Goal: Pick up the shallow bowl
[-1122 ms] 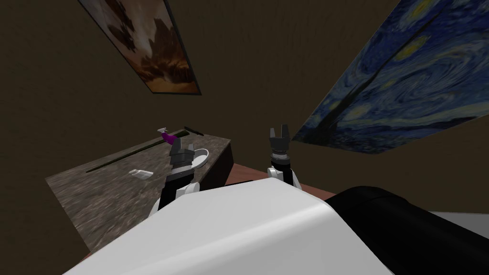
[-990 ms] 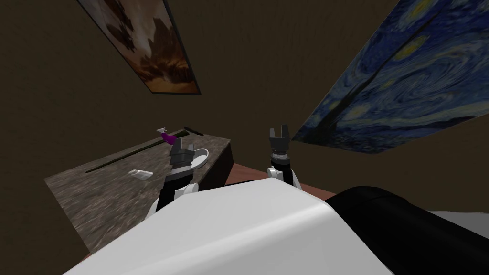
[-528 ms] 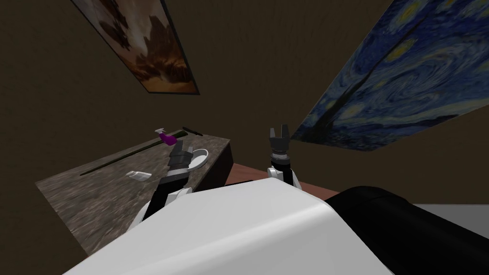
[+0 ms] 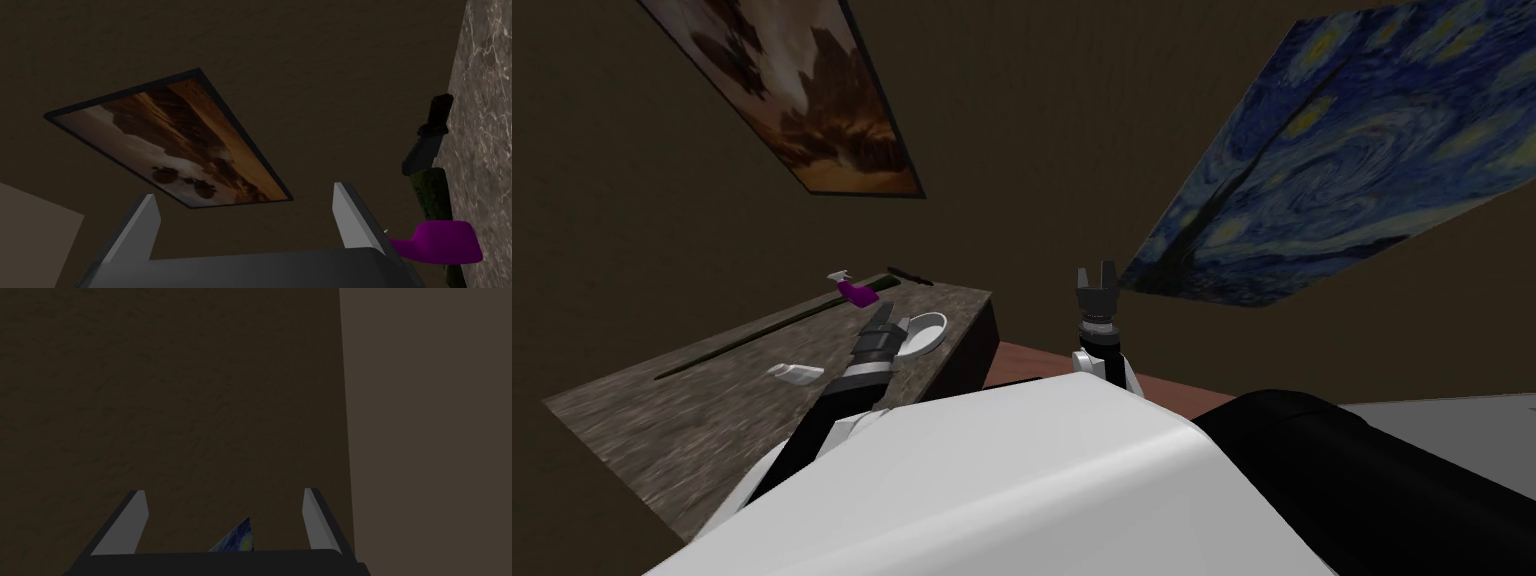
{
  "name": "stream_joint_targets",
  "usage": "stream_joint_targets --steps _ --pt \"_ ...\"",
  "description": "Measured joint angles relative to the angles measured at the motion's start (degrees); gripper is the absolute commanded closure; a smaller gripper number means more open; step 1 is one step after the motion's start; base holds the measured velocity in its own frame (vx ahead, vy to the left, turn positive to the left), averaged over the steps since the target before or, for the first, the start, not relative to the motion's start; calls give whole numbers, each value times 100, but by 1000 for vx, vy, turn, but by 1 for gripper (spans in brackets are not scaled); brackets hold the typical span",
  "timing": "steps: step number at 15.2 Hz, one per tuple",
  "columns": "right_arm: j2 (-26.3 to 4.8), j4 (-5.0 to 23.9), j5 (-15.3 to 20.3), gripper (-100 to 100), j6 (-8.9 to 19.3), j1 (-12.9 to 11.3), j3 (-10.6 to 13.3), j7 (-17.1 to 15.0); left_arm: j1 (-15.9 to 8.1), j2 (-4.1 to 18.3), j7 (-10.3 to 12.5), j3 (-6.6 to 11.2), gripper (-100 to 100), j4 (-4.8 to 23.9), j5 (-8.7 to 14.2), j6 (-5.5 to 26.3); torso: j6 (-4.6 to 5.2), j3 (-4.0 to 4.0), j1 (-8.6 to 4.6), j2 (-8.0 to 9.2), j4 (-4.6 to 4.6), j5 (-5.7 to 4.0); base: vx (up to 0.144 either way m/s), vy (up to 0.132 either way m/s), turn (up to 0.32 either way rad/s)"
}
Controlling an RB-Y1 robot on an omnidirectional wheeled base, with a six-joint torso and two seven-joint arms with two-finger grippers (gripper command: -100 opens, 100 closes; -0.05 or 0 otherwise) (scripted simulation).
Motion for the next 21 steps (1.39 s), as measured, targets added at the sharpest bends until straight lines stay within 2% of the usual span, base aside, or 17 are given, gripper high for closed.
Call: stream_joint_targets --steps 7,9,16,21 --pt "0 0 0 0 0 0 0 0 326 478 8 338 -100 -66 490 760 0 -1 0 -2 0 0 -20 23 -90" --pt "0 0 0 0 0 0 0 0 533 555 -15 398 -100 -134 621 960 -1 -1 -1 -2 0 0 -14 19 -48" --pt "0 0 0 0 0 0 0 0 898 922 -1 738 -100 -191 1136 1703 0 -3 -1 -6 -1 0 -11 19 -89" --pt "0 0 0 0 0 0 0 0 1172 1093 -1 965 -100 -326 1475 2288 1 -5 -3 -10 -2 0 -4 19 -110"
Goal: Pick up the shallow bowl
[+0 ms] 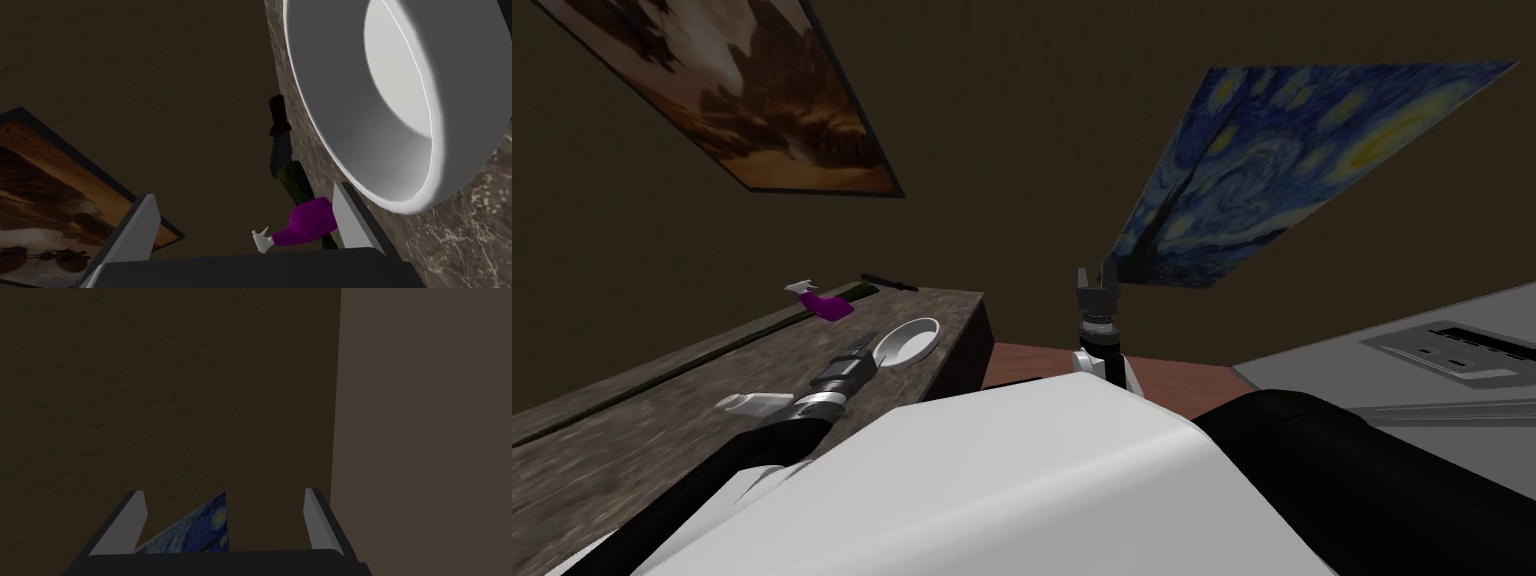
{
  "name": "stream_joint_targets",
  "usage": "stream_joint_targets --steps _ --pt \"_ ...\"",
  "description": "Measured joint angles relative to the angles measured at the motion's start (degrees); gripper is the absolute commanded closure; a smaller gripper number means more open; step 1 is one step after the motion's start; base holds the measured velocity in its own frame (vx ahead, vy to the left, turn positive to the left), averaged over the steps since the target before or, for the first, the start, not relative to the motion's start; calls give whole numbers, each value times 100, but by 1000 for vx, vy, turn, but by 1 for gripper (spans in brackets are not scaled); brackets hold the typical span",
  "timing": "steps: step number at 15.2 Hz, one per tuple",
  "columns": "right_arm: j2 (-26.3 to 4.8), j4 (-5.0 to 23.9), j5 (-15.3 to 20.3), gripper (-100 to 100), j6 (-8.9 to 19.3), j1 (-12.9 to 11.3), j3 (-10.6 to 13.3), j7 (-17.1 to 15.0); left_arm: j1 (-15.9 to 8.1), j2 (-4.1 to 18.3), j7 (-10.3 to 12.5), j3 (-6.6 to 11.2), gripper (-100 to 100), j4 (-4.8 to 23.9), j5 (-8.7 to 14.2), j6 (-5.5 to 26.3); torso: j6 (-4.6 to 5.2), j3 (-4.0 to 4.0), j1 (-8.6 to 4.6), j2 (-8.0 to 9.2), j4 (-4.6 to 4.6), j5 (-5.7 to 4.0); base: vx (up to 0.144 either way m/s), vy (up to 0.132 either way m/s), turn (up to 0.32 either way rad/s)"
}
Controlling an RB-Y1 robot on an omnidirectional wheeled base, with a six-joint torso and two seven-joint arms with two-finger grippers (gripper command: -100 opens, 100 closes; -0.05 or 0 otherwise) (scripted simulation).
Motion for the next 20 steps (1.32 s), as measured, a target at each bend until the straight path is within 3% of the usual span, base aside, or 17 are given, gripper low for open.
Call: stream_joint_targets --steps 7,11,20 --pt "0 0 0 0 0 0 0 0 453 273 -8 314 -100 -57 552 744 0 -3 -1 -5 -1 0 3 16 -91" --pt "0 0 0 0 0 0 0 0 577 346 -6 438 -100 -115 749 1156 -1 -4 -4 -7 -2 0 10 12 -87" --pt "0 0 0 0 0 1 0 0 1074 608 -1 835 -100 -245 1431 2120 0 -9 -2 -15 -3 0 21 14 -102"
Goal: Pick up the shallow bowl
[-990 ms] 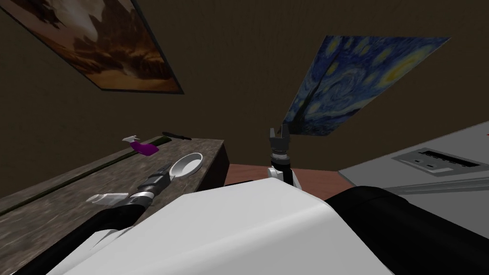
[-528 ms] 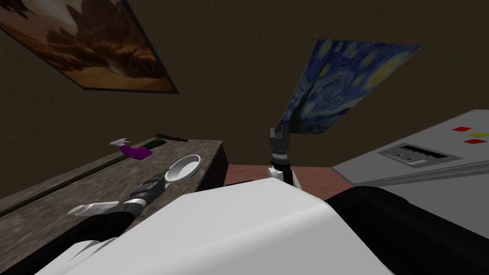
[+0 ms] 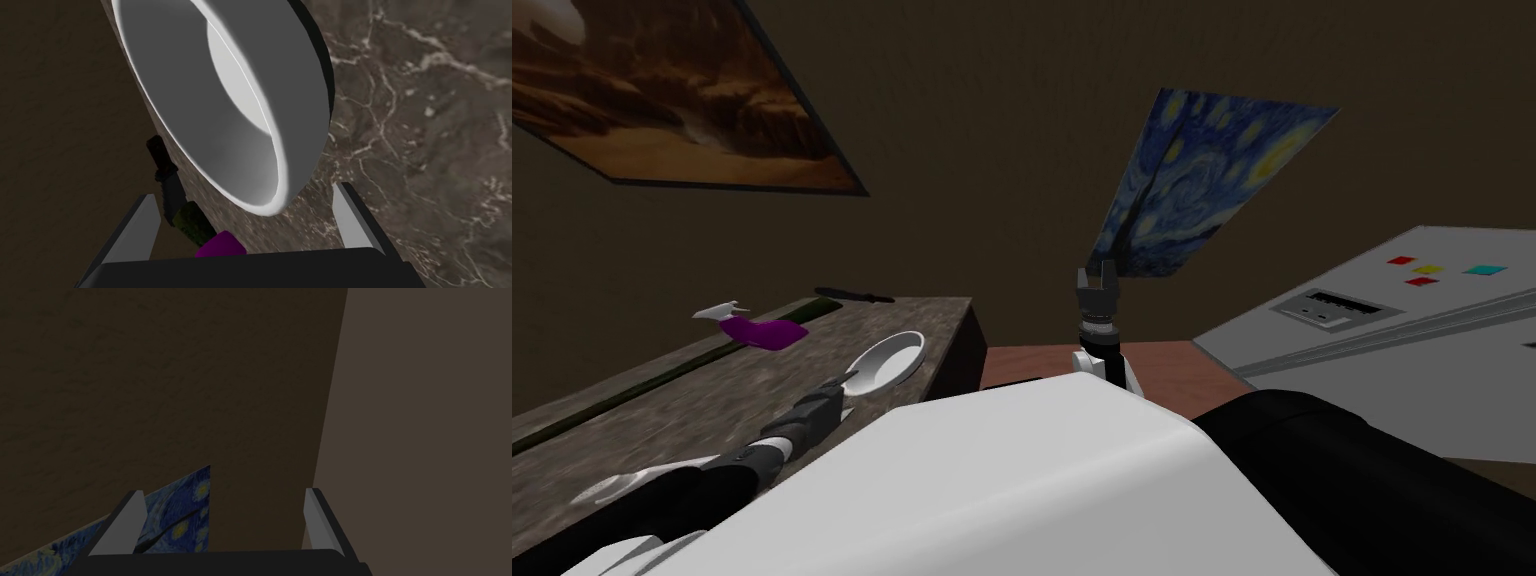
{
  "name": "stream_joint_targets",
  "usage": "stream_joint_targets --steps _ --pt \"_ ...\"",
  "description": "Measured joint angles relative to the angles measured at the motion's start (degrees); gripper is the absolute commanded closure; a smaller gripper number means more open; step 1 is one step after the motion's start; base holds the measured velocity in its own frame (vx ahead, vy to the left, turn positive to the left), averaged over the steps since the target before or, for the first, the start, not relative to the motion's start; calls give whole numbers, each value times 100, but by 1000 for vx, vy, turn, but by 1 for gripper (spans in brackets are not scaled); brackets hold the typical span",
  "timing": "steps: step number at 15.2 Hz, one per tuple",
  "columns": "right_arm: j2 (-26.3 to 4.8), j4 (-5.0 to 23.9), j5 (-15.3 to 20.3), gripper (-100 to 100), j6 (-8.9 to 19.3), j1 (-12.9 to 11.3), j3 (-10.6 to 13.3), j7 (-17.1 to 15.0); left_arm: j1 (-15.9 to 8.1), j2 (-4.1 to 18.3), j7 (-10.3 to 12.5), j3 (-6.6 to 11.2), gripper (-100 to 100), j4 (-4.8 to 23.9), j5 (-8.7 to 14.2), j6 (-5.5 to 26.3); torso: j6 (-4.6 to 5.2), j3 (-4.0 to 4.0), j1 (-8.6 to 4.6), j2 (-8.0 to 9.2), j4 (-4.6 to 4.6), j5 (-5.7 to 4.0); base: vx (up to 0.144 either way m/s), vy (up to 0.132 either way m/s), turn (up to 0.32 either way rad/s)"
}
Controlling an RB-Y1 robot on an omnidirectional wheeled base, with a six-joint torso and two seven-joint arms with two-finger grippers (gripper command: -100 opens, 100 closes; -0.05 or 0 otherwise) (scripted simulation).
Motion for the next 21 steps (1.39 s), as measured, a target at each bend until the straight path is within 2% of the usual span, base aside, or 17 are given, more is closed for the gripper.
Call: stream_joint_targets --steps 2,5,8,13,21 --pt "0 0 0 0 0 0 0 0 82 8 2 51 -100 -54 83 200 1 0 -1 0 0 0 26 13 -110" --pt "0 0 0 0 0 0 0 0 256 104 -8 188 -100 -71 342 494 0 -2 0 -3 -1 0 29 15 -101" --pt "0 0 0 0 0 0 0 0 294 147 23 258 -100 -110 451 826 0 -1 -3 -2 0 0 28 11 -112" --pt "0 0 0 0 0 0 0 0 623 267 10 506 -100 -199 892 1354 1 -4 1 -7 -2 0 39 20 -110" --pt "0 0 0 0 0 0 0 0 918 354 17 709 -100 -297 1308 2084 0 -3 -3 -6 -1 -1 36 13 -99"
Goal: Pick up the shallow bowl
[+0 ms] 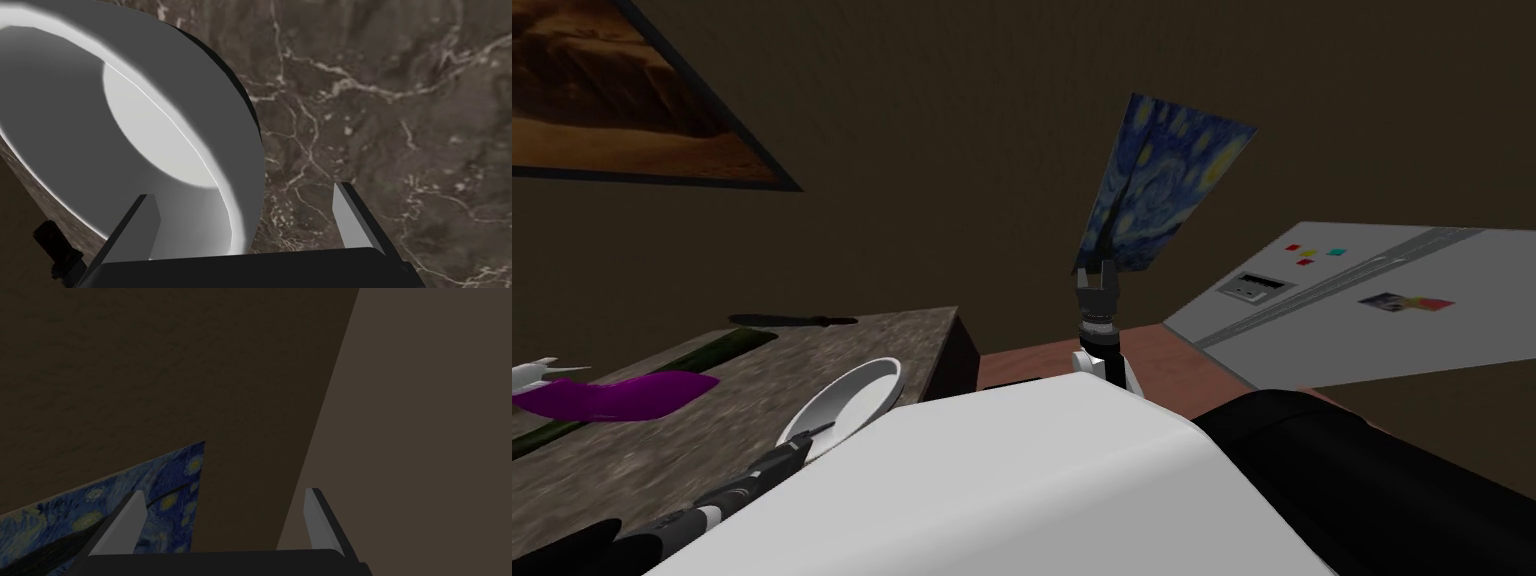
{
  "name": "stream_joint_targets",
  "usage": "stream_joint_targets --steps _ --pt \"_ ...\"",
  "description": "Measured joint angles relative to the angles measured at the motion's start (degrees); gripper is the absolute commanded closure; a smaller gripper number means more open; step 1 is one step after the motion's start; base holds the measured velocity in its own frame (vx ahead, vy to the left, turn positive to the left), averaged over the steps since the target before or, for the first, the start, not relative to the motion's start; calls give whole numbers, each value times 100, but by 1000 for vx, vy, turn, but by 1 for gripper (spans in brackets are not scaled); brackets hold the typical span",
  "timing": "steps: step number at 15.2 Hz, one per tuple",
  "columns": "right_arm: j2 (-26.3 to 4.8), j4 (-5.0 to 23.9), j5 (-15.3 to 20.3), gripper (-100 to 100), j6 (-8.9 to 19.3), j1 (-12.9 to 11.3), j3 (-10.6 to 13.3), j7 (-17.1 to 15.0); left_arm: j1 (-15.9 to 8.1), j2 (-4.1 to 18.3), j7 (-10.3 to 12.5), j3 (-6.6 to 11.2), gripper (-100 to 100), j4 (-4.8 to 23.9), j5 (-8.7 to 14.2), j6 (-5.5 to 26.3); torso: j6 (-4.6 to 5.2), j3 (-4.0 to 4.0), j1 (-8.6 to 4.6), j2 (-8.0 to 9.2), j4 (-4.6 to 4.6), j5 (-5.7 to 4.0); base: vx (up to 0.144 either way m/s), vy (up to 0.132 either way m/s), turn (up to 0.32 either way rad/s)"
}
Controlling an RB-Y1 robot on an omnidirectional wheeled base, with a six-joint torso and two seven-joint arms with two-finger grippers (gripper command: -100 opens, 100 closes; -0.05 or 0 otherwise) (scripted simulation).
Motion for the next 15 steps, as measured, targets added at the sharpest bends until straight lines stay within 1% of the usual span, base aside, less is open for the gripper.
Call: stream_joint_targets --steps 4,5,8,10,11,15 --pt "0 0 0 0 0 0 0 0 171 67 31 145 -100 -75 266 434 0 -3 2 -6 -1 1 42 20 -95" --pt "0 0 0 0 0 0 0 0 177 72 30 154 -100 -73 283 468 -1 -1 0 -1 0 0 3 -3 -55" --pt "0 0 0 0 0 0 0 0 65 39 -22 37 -100 139 202 381 -1 8 -10 15 3 -1 -11 -14 -65" --pt "0 0 0 0 0 0 0 0 -44 16 -50 -78 -100 290 105 320 -1 11 -13 19 5 -2 -11 -13 -31" --pt "0 0 0 0 0 0 0 0 -55 14 -55 -91 100 308 95 309 -2 11 -12 19 5 -2 0 0 0" --pt "0 0 0 0 0 0 0 0 -52 9 -45 -92 100 310 103 313 3 9 -12 15 4 -3 -1 0 4"
